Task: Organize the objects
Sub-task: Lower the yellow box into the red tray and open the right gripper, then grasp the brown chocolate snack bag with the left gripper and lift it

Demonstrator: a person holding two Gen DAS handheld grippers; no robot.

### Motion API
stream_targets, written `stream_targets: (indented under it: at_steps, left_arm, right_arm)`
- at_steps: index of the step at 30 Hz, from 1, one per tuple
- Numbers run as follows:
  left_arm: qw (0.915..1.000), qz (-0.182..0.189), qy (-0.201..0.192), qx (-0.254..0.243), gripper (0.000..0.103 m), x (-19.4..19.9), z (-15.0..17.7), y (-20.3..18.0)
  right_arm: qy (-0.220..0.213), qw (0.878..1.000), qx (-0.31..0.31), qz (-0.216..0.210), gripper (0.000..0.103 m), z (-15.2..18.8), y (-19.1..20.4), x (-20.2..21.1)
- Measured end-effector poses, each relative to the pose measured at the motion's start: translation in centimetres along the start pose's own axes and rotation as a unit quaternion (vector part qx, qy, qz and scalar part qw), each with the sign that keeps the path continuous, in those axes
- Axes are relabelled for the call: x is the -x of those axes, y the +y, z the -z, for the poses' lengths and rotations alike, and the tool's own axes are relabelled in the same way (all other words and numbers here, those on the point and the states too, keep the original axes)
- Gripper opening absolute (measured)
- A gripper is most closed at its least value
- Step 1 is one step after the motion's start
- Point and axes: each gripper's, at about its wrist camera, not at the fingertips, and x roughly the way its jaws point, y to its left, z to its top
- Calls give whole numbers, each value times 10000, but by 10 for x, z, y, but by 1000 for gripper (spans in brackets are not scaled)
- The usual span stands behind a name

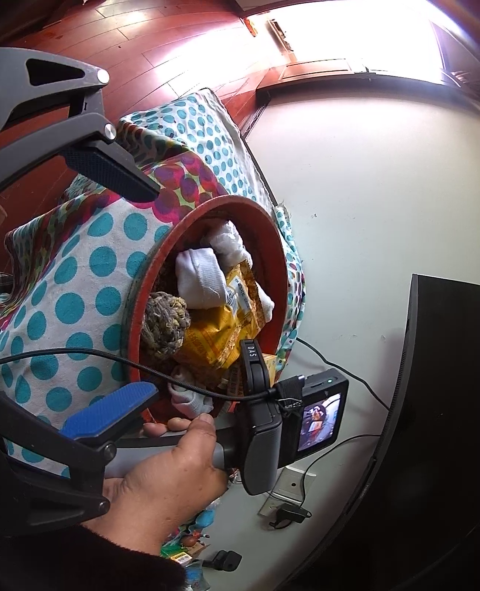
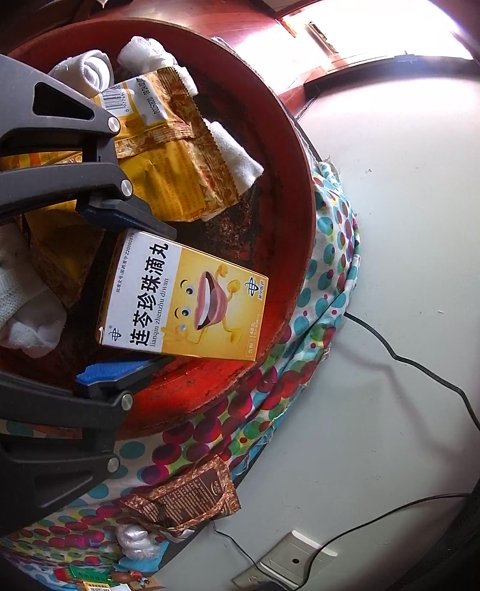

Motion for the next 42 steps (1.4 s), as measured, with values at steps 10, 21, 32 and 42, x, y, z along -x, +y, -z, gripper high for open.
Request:
stream_targets:
  at_steps: [10, 21, 32, 42]
  left_arm:
    - [10000, 3, 19, -50, 100, -1, 1, -4]
    - [9990, 154, -156, -400, 100, 8, 8, -28]
    - [9936, 529, -146, -992, 100, 9, 34, -94]
    - [9813, 1063, 136, -1598, 100, -15, 25, -183]
  right_arm:
    - [-52, 9995, -39, 310, 96, -2, -6, 8]
    - [-639, 9957, -448, 507, 102, 31, -86, 37]
    - [-414, 9800, -1505, 1238, 103, 107, -261, 37]
    - [-433, 9761, -1849, 1060, 103, 136, -318, 33]
